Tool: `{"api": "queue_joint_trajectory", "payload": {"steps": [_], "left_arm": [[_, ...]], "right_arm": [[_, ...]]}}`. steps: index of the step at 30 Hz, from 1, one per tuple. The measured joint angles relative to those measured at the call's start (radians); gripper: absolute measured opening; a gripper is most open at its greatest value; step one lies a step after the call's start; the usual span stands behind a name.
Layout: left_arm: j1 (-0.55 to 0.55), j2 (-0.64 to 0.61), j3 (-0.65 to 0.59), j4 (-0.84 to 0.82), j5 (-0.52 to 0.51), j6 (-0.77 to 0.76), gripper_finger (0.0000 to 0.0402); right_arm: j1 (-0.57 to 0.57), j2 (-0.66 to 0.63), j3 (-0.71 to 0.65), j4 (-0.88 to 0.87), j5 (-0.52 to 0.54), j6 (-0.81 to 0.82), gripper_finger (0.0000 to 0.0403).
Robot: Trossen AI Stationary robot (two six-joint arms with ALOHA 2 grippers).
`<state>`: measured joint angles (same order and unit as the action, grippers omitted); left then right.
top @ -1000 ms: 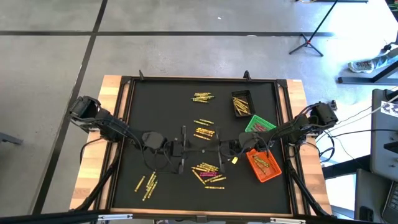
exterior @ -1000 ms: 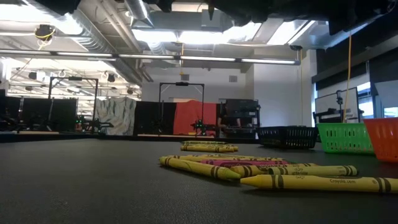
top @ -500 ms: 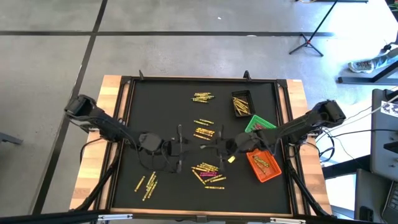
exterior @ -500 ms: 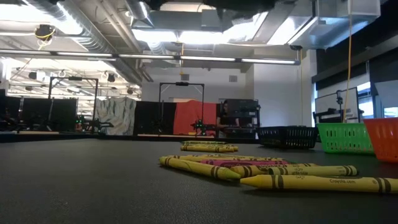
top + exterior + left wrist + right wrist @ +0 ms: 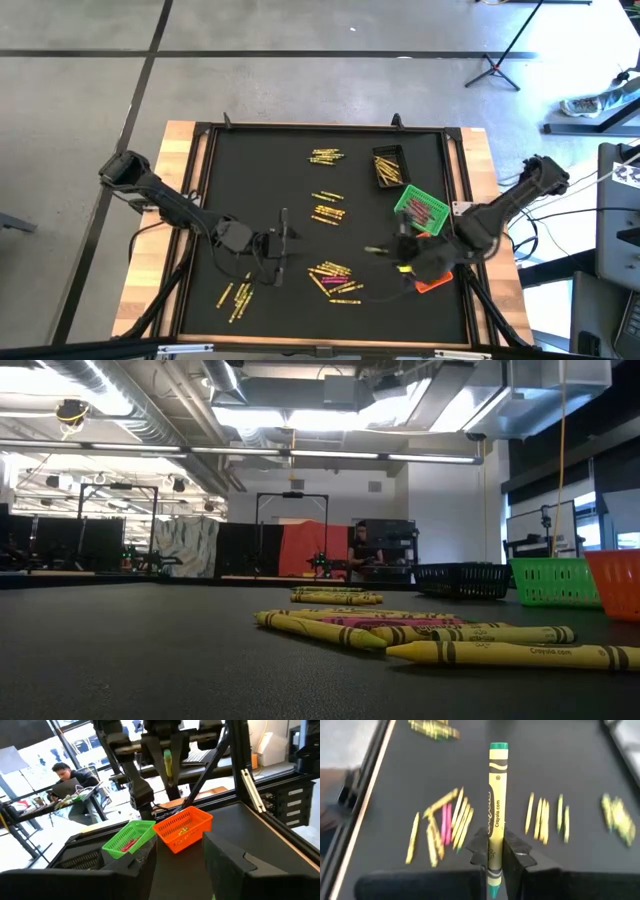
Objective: Sort crayons
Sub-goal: Put the green crayon into the orange basket
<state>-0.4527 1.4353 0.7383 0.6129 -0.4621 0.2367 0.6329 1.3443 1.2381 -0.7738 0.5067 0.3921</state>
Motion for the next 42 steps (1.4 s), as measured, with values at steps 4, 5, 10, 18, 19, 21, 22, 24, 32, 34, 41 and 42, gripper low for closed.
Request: {"api": "queue_joint_trajectory", "payload": {"steps": [4, 5, 10, 18, 19, 21, 22, 24, 32, 34, 41, 42], "left_arm": [[0.002, 0.000, 0.000, -0.001, 0.004, 0.000, 0.0142], [0.003, 0.000, 0.000, -0.001, 0.003, 0.000, 0.0142], [0.003, 0.000, 0.000, 0.000, -0.009, 0.000, 0.0142], [0.017, 0.000, 0.000, -0.001, -0.024, -0.001, 0.0142], [0.020, 0.000, 0.000, -0.001, -0.023, -0.001, 0.0142], [0.026, 0.000, 0.000, -0.002, -0.024, -0.007, 0.0142], [0.028, 0.000, 0.000, -0.002, -0.025, -0.018, 0.0142], [0.035, 0.000, 0.000, -0.002, -0.025, -0.026, 0.0142], [0.036, 0.001, 0.000, -0.003, -0.024, -0.026, 0.0142], [0.036, 0.001, 0.000, -0.003, -0.024, -0.026, 0.0142], [0.036, 0.001, 0.000, -0.003, -0.024, -0.026, 0.0142], [0.036, 0.001, 0.000, -0.003, -0.024, -0.026, 0.0142]], "right_arm": [[0.090, -0.012, -0.016, -0.193, -0.021, 0.240, 0.0018], [0.111, -0.012, -0.020, -0.236, -0.032, 0.300, 0.0014], [0.213, -0.013, -0.045, -0.396, -0.040, 0.571, 0.0016], [0.312, -0.013, -0.140, -0.451, -0.138, 0.842, 0.0013], [0.319, -0.014, -0.155, -0.451, -0.154, 0.862, 0.0013], [0.326, -0.013, -0.188, -0.450, -0.189, 0.893, 0.0016], [0.324, -0.013, -0.202, -0.449, -0.209, 0.906, 0.0020], [0.323, -0.013, -0.226, -0.448, -0.234, 0.924, 0.0027], [0.322, -0.013, -0.282, -0.437, -0.248, 0.953, 0.0014], [0.322, -0.013, -0.285, -0.429, -0.249, 0.963, 0.0016], [0.295, -0.010, -0.307, -0.362, -0.239, 0.991, 0.0018], [0.287, -0.010, -0.325, -0.345, -0.242, 0.991, 0.0016]]}}
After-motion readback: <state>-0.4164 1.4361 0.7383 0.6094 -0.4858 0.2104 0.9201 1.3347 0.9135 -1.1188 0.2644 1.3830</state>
